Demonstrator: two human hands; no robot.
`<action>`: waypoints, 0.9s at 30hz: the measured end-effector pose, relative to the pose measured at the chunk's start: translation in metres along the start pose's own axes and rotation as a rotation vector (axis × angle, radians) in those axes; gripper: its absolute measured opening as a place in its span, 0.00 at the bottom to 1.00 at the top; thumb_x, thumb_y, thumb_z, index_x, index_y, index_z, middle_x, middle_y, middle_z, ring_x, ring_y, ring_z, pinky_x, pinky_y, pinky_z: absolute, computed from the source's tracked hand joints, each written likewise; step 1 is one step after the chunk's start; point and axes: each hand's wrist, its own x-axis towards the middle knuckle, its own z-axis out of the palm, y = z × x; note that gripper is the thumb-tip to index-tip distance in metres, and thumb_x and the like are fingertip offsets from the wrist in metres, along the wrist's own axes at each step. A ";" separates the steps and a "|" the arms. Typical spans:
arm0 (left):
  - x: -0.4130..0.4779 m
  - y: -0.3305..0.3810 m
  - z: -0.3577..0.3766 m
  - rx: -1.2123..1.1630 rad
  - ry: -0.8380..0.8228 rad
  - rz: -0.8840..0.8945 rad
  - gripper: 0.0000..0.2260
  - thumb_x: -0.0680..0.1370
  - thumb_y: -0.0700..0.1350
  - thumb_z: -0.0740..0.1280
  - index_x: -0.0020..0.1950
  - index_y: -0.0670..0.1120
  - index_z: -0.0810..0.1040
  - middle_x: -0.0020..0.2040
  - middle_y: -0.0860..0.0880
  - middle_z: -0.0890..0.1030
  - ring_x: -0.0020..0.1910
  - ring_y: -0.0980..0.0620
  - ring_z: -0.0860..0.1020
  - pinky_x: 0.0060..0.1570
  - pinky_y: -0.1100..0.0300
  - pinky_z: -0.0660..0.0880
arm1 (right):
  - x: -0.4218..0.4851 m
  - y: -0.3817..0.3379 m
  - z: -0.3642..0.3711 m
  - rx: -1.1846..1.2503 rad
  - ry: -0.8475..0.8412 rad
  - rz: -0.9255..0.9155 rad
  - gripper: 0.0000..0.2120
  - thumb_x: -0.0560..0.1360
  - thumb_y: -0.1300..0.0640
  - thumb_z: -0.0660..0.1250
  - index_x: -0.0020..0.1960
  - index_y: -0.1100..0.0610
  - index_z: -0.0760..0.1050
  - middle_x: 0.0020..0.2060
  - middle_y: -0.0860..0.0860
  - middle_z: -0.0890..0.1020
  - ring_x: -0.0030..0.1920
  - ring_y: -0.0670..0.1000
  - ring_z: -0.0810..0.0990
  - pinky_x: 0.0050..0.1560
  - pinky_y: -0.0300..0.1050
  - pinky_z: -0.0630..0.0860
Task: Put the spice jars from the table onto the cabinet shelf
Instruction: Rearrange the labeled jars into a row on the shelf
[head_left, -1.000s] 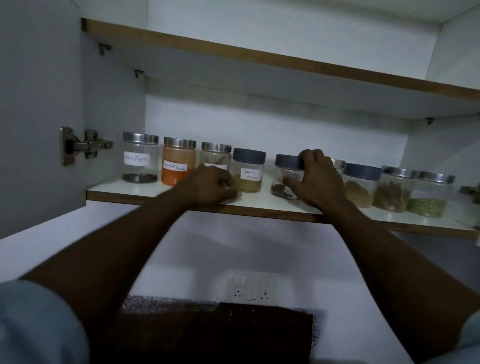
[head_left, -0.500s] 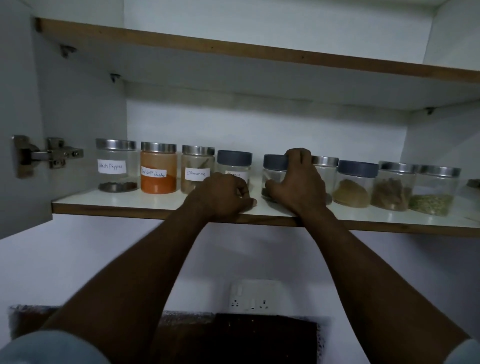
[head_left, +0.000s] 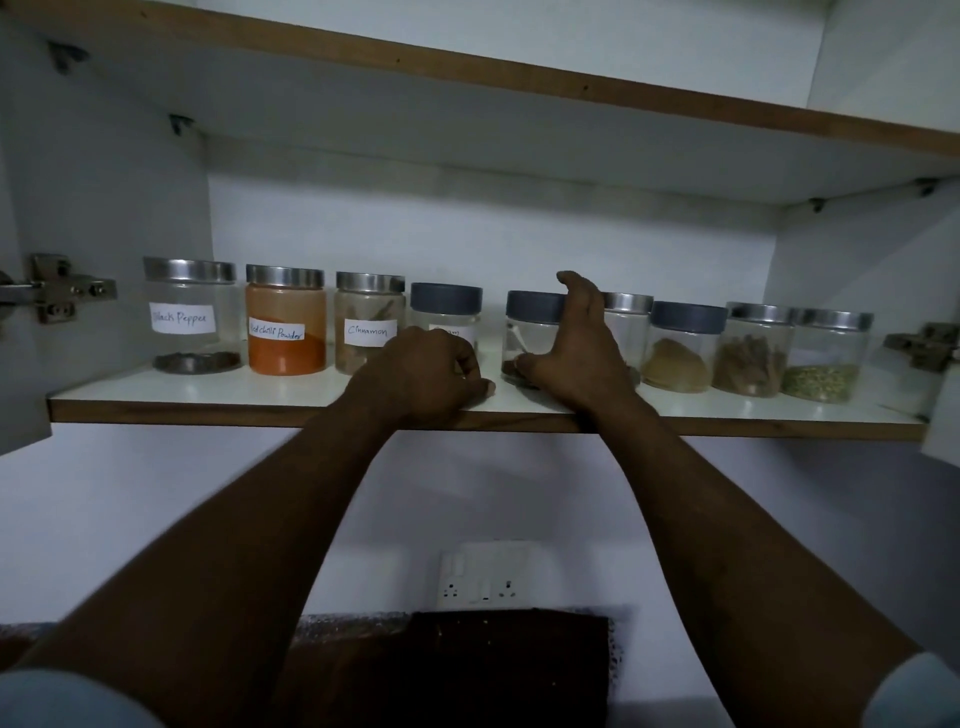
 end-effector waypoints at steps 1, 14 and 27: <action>0.000 0.000 0.000 0.000 -0.001 0.003 0.12 0.74 0.60 0.72 0.48 0.54 0.85 0.43 0.54 0.83 0.43 0.55 0.78 0.41 0.59 0.73 | -0.001 -0.001 0.000 -0.004 0.008 0.012 0.57 0.62 0.42 0.81 0.80 0.50 0.50 0.78 0.50 0.56 0.72 0.56 0.69 0.63 0.50 0.76; -0.007 0.004 0.000 -0.007 0.039 0.017 0.10 0.73 0.61 0.72 0.38 0.57 0.79 0.35 0.60 0.77 0.38 0.59 0.75 0.34 0.62 0.66 | -0.007 -0.007 -0.002 -0.107 -0.024 0.150 0.58 0.62 0.38 0.80 0.79 0.49 0.47 0.72 0.56 0.68 0.67 0.59 0.74 0.61 0.57 0.76; -0.004 0.002 -0.001 -0.009 0.037 0.039 0.09 0.74 0.61 0.72 0.42 0.57 0.80 0.37 0.58 0.78 0.38 0.59 0.75 0.34 0.63 0.67 | -0.003 -0.001 0.001 -0.126 -0.102 0.173 0.62 0.65 0.37 0.78 0.82 0.49 0.39 0.72 0.57 0.69 0.68 0.60 0.74 0.64 0.59 0.75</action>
